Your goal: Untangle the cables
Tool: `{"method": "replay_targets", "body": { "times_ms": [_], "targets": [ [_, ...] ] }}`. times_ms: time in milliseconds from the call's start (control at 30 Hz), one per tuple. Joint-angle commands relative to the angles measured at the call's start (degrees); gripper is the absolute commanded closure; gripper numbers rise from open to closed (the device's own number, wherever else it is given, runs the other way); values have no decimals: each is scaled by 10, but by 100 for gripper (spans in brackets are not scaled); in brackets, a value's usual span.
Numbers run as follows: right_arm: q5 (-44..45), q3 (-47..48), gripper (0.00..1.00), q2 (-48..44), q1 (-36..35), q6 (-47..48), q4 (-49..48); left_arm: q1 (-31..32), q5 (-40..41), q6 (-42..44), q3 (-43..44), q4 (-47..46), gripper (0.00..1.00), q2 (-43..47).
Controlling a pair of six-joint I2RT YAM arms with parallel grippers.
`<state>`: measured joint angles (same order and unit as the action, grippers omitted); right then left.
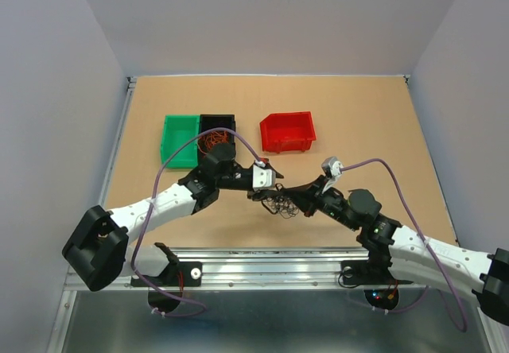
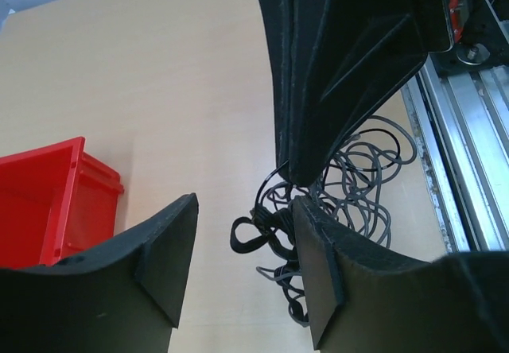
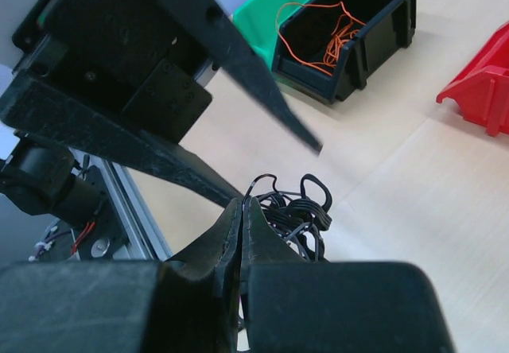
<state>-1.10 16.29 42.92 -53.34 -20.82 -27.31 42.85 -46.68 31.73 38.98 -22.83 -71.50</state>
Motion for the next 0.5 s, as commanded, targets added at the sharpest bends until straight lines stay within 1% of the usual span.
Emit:
{"method": "replay_targets", "body": {
  "times_ms": [0,67,100,167,200,233,300,400,433,467],
  "targets": [
    [-15,-8,99,2,-2,-3,-50,18,9,17,22,-4,48,-5],
    [-17,-8,99,4,-3,-2,-52,21,11,18,25,2,55,-9],
    [-16,-9,99,5,-3,-2,-53,24,11,19,27,3,63,-8],
    [-13,-9,99,5,-3,2,-52,24,16,22,29,9,73,-7],
    [-11,-10,99,6,-3,2,-52,24,18,22,30,12,83,-4],
    [-5,-11,98,7,-2,2,-51,24,22,20,31,12,90,-1],
    [8,-12,97,8,-3,3,-50,24,31,19,30,13,100,6],
    [40,-12,89,8,-3,4,-45,24,41,13,29,13,100,19],
    [57,-12,83,8,-3,5,-40,24,45,11,29,14,100,26],
    [65,-12,79,8,-2,5,-36,24,52,11,29,13,100,29]
  ]
}}
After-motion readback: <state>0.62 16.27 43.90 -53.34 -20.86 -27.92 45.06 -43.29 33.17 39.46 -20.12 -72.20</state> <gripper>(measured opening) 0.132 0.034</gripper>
